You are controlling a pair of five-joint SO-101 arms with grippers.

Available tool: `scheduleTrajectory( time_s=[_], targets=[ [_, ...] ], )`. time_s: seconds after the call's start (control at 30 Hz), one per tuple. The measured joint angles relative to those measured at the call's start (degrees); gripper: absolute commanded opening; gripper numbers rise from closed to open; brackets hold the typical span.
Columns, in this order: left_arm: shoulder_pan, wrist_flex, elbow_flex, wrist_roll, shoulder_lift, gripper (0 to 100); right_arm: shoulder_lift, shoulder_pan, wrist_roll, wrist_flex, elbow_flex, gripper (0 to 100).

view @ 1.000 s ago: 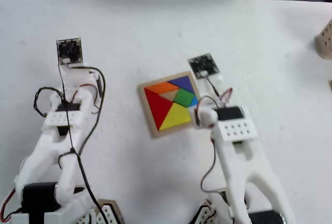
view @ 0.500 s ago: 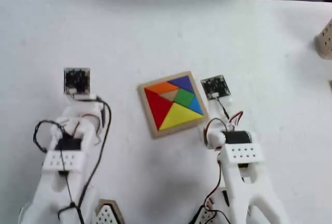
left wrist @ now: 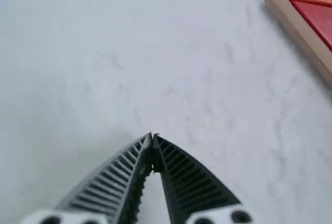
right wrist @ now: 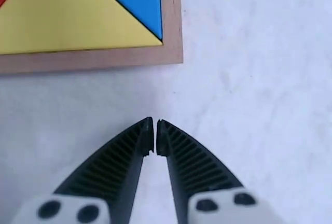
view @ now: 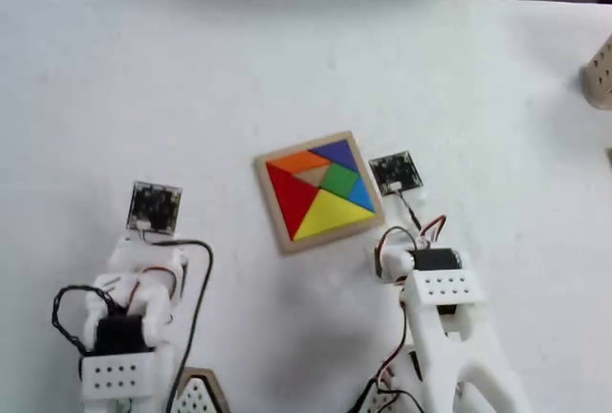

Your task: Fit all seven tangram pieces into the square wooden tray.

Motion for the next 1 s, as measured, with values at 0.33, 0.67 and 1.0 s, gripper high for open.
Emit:
scheduleTrajectory(
  time_s=[0.33,0.67,1.0],
  targets=[
    [-0.7,7.8,-0.3,0.0,-7.7,2,0.0,-1.8,0.2,0.0,0.0,1.9],
    [-1.1,17.8,-0.3,-0.2,-7.7,2,-3.0,-1.7,0.1,-2.5,0.1,1.9],
    [-1.1,19.7,-0.3,-0.2,-7.7,2,-20.7,-1.4,0.1,-2.5,8.1,2.2]
  ],
)
